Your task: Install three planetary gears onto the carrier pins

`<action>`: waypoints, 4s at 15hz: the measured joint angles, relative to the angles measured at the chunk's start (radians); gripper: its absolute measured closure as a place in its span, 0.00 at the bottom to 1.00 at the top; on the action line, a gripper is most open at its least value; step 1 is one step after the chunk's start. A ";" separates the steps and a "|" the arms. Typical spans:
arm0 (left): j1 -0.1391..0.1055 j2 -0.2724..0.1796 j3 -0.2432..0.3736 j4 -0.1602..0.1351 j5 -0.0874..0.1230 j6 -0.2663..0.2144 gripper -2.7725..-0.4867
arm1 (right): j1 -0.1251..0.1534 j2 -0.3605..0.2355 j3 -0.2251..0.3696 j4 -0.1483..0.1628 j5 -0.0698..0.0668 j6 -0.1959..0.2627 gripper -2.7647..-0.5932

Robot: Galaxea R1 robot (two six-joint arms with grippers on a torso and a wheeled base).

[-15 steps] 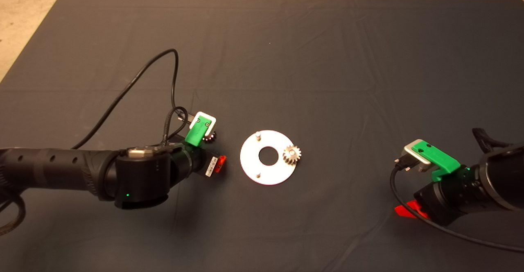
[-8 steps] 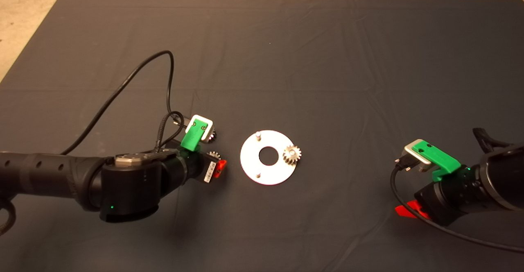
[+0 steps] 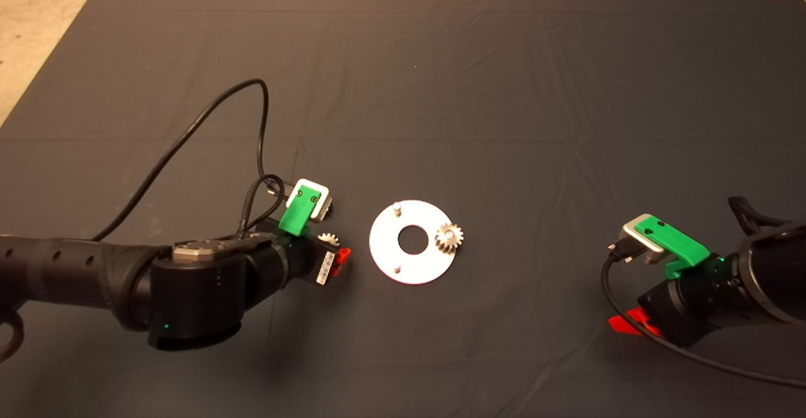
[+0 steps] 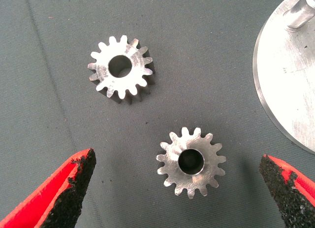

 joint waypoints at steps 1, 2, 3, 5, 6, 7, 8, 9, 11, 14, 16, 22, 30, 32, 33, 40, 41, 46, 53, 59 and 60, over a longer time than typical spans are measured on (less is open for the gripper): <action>0.000 0.000 0.000 0.000 0.000 0.000 0.16 | 0.000 0.000 0.000 0.000 0.000 0.000 0.34; 0.001 0.000 0.000 0.000 0.000 0.000 0.16 | 0.000 0.000 0.000 0.000 0.000 0.000 0.34; 0.005 0.000 0.000 0.004 0.000 0.000 0.16 | 0.000 0.000 0.000 0.000 0.000 0.000 0.34; 0.021 0.000 0.000 0.013 0.000 -0.001 0.16 | 0.000 0.000 0.000 0.000 0.000 0.000 0.34; 0.030 0.000 0.000 0.019 0.000 -0.001 0.16 | 0.000 0.000 0.000 0.000 0.000 0.000 0.34; 0.039 0.000 0.000 0.028 0.000 -0.002 0.16 | 0.000 0.000 0.000 0.000 0.000 0.000 0.34; 0.044 0.000 0.000 0.034 0.000 -0.002 0.16 | 0.000 0.000 0.000 0.000 0.000 0.000 0.34; 0.049 0.000 0.000 0.038 0.000 -0.004 0.16 | 0.000 0.000 0.000 0.000 0.000 0.000 0.34; 0.050 0.000 0.000 0.048 0.000 -0.005 0.16 | 0.000 0.000 0.000 0.000 0.000 0.000 0.34; 0.054 0.000 -0.001 0.059 0.000 -0.005 0.16 | 0.000 0.000 0.000 0.000 0.000 0.000 0.34; 0.058 0.000 -0.003 0.063 0.000 -0.005 0.16 | 0.000 0.000 0.000 0.000 0.000 0.000 0.34; 0.079 0.000 -0.010 0.086 0.001 -0.005 0.16 | 0.000 0.000 0.000 0.000 0.000 0.000 0.34; 0.097 0.000 -0.044 0.117 -0.010 -0.005 0.22 | 0.000 0.000 0.000 0.000 0.000 0.000 0.34; 0.097 0.000 -0.049 0.120 -0.018 -0.005 0.27 | 0.000 0.000 0.000 0.000 0.000 0.000 0.34; 0.097 0.000 -0.052 0.121 -0.021 -0.005 0.29 | 0.000 0.000 0.000 0.000 0.000 0.000 0.34; 0.097 0.000 -0.054 0.123 -0.039 -0.005 0.40 | 0.000 -0.005 0.001 0.000 0.000 0.000 0.34; 0.097 0.000 -0.054 0.123 -0.039 -0.005 0.42 | 0.000 -0.005 0.001 0.000 0.000 0.000 0.34; 0.110 0.000 -0.054 0.130 -0.039 -0.005 0.47 | 0.000 -0.005 0.001 0.001 0.000 0.000 0.34; 0.111 0.001 -0.054 0.144 -0.050 -0.005 0.60 | 0.000 -0.006 0.001 0.001 0.000 0.000 0.34; 0.111 0.000 -0.054 0.145 -0.052 -0.005 0.73 | 0.000 -0.006 0.001 0.001 0.000 0.000 0.34; 0.111 0.001 -0.054 0.145 -0.053 -0.005 0.77 | 0.000 -0.006 0.001 0.001 0.000 0.000 0.34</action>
